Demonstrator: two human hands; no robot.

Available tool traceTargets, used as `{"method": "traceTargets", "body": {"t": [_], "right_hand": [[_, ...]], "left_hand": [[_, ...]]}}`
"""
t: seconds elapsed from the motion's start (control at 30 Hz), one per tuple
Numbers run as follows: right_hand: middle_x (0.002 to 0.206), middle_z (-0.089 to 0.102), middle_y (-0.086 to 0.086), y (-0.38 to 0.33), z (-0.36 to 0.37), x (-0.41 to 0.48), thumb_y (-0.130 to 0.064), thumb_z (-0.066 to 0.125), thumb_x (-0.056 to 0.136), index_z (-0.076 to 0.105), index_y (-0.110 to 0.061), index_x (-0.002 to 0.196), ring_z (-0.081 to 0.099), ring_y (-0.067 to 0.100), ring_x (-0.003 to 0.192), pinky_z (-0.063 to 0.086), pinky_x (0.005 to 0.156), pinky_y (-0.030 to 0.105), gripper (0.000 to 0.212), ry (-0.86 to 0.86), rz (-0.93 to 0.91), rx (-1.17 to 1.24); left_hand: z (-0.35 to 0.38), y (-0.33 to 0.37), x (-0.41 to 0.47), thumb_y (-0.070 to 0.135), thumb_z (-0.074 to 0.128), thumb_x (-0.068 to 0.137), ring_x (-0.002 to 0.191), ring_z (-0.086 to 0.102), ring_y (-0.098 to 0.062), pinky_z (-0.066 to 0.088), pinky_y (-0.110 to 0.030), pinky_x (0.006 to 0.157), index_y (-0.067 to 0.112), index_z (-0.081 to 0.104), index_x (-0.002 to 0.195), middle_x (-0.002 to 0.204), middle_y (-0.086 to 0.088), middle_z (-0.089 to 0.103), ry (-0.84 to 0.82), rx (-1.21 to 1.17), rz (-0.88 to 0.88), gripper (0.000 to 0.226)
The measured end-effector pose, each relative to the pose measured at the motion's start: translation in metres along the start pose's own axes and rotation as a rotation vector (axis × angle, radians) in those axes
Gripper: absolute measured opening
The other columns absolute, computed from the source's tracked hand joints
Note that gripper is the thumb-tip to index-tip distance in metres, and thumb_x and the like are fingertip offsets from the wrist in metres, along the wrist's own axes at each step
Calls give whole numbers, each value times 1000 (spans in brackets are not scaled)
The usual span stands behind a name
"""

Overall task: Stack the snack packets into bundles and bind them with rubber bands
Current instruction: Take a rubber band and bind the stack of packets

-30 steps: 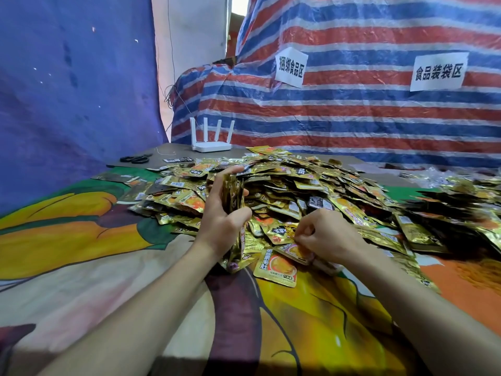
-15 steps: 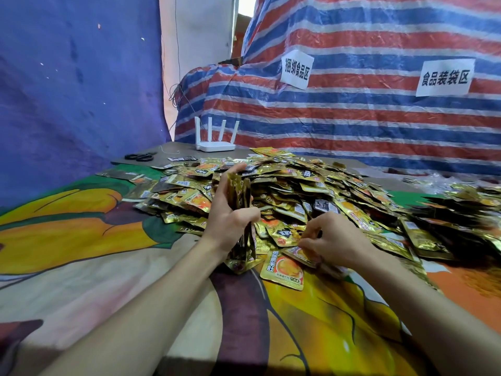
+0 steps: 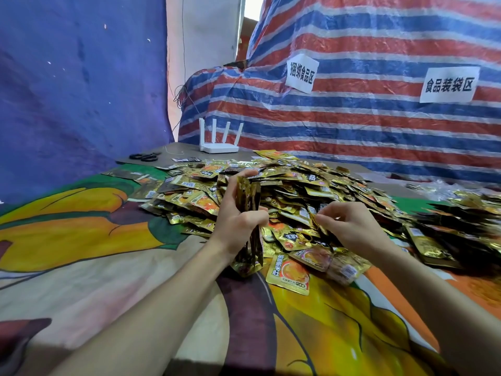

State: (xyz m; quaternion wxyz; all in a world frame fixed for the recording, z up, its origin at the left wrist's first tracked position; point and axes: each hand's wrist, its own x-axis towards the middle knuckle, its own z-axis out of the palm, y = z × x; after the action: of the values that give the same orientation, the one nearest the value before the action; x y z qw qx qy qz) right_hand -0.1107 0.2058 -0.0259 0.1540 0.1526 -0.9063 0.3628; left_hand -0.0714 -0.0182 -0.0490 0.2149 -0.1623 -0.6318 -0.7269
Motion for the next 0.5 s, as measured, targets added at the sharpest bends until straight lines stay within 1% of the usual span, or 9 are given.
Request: {"method": "traceTargets", "body": {"t": [0.03, 0.13, 0.2, 0.27, 0.3, 0.37, 0.43, 0.5], "right_hand": [[85, 71, 0, -1, -1, 0, -26, 70, 95, 75, -16, 91, 61, 13, 73, 46, 60, 26, 12, -7, 8, 26], [74, 71, 1, -4, -2, -1, -27, 75, 90, 76, -17, 84, 58, 11, 61, 44, 51, 19, 11, -40, 23, 27], [70, 72, -3, -3, 0, -2, -27, 78, 87, 76, -22, 76, 61, 10, 62, 45, 52, 18, 12, -51, 36, 5], [67, 71, -7, -1, 0, -3, -28, 80, 85, 74, -27, 71, 63, 5, 61, 43, 51, 15, 15, -41, 48, 8], [66, 71, -9, 0, 0, -3, -29, 80, 85, 74, -28, 71, 64, 3, 61, 41, 50, 11, 15, -39, 54, 11], [69, 71, -9, 0, 1, -3, -31, 78, 87, 75, -26, 74, 65, 5, 64, 40, 48, 9, 14, -43, 59, -3], [73, 71, -7, 1, 1, -3, -32, 74, 90, 73, -25, 76, 63, 8, 67, 38, 47, 9, 16, -53, 55, -39], [76, 70, -7, 1, 1, -2, -31, 67, 96, 70, -24, 79, 59, 6, 63, 37, 47, 11, 19, -83, 58, -83]], "left_hand": [[0, 0, 0, -2, 60, 57, 71, 53, -22, 49, -41, 69, 29, 56, 124, 67, 12, 52, -2, -1, -4, 75], [-1, 0, 1, -3, 60, 57, 68, 50, -17, 46, -38, 63, 29, 56, 123, 76, 3, 50, -11, -5, -5, 74], [-1, -1, 1, -3, 61, 57, 64, 50, -12, 46, -32, 59, 30, 57, 122, 76, 5, 50, -19, -2, 0, 73], [-2, -2, 2, -2, 61, 57, 63, 50, -11, 47, -30, 59, 32, 57, 121, 74, 7, 52, -19, -1, -2, 73], [-1, -2, 2, -2, 61, 57, 64, 50, -11, 47, -31, 59, 32, 58, 121, 75, 6, 51, -17, 1, -3, 73], [-1, -3, 2, -2, 61, 57, 65, 48, -13, 47, -30, 59, 33, 58, 121, 78, 1, 49, -18, 1, -3, 73], [0, -3, 2, -2, 60, 57, 64, 47, -14, 47, -27, 59, 32, 58, 120, 80, -2, 47, -24, -6, -4, 72], [0, -2, 2, -2, 60, 57, 65, 46, -14, 45, -29, 59, 32, 58, 120, 81, -2, 46, -27, -8, -10, 72]]}}
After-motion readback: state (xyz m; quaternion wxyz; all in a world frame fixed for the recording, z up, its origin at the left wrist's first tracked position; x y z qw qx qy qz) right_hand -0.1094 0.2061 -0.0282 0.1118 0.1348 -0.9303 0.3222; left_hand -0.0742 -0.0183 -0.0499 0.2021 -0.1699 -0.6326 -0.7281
